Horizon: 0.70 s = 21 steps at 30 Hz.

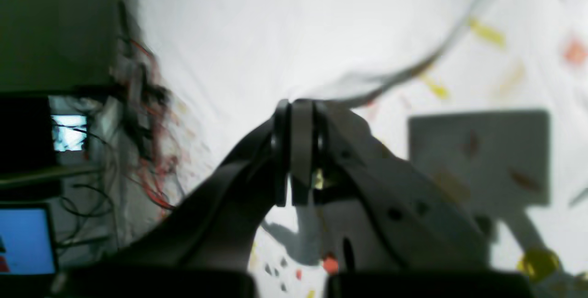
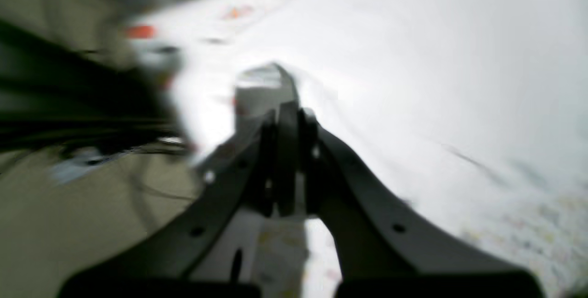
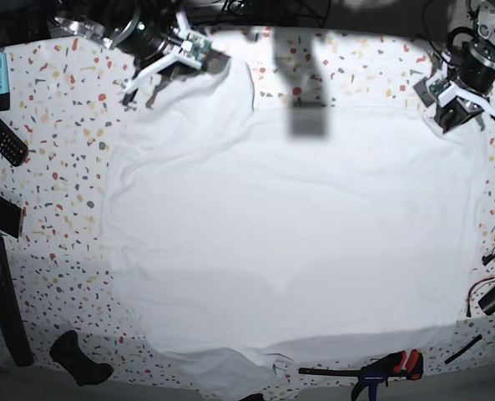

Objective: Fold the T-shirt properly
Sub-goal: 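Grasp the shirt's shoulder edges with both grippers and lift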

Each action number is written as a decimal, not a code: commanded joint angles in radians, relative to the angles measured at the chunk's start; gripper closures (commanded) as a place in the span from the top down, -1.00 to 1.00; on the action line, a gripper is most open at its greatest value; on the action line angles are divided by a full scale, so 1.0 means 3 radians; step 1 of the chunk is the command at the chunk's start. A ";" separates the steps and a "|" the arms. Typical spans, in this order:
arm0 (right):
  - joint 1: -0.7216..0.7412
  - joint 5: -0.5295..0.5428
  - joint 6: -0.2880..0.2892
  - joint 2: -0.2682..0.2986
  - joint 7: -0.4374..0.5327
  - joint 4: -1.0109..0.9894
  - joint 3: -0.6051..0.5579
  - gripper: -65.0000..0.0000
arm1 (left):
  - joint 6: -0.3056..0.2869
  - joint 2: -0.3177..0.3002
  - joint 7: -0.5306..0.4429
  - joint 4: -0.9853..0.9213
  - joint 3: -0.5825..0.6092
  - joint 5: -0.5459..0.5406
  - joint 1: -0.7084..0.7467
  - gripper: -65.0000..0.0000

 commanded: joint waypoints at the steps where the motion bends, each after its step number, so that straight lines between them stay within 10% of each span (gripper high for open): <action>1: 0.0005 -0.0055 -0.0081 0.0033 0.0029 0.0051 0.0015 -1.00 | 0.0058 -0.0050 -0.0009 0.0065 -0.0022 -0.0011 -0.0017 -1.00; 5: 0.0126 -0.0203 -0.0398 -0.0041 0.0020 0.0047 0.0029 -1.00 | 0.0058 -0.0050 0.0006 0.0079 -0.0022 -0.0013 -0.0158 -1.00; 15: 0.0863 0.0045 -0.0432 -0.0572 0.0046 -0.0113 0.0151 -1.00 | 0.0050 -0.0048 0.0474 0.0079 -0.0022 -0.0613 -0.0713 -1.00; 21: 0.1431 0.0209 -0.0434 -0.0689 0.0242 -0.0940 0.0206 -1.00 | -0.0738 -0.0048 0.0908 0.0078 -0.0022 -0.1124 -0.1024 -1.00</action>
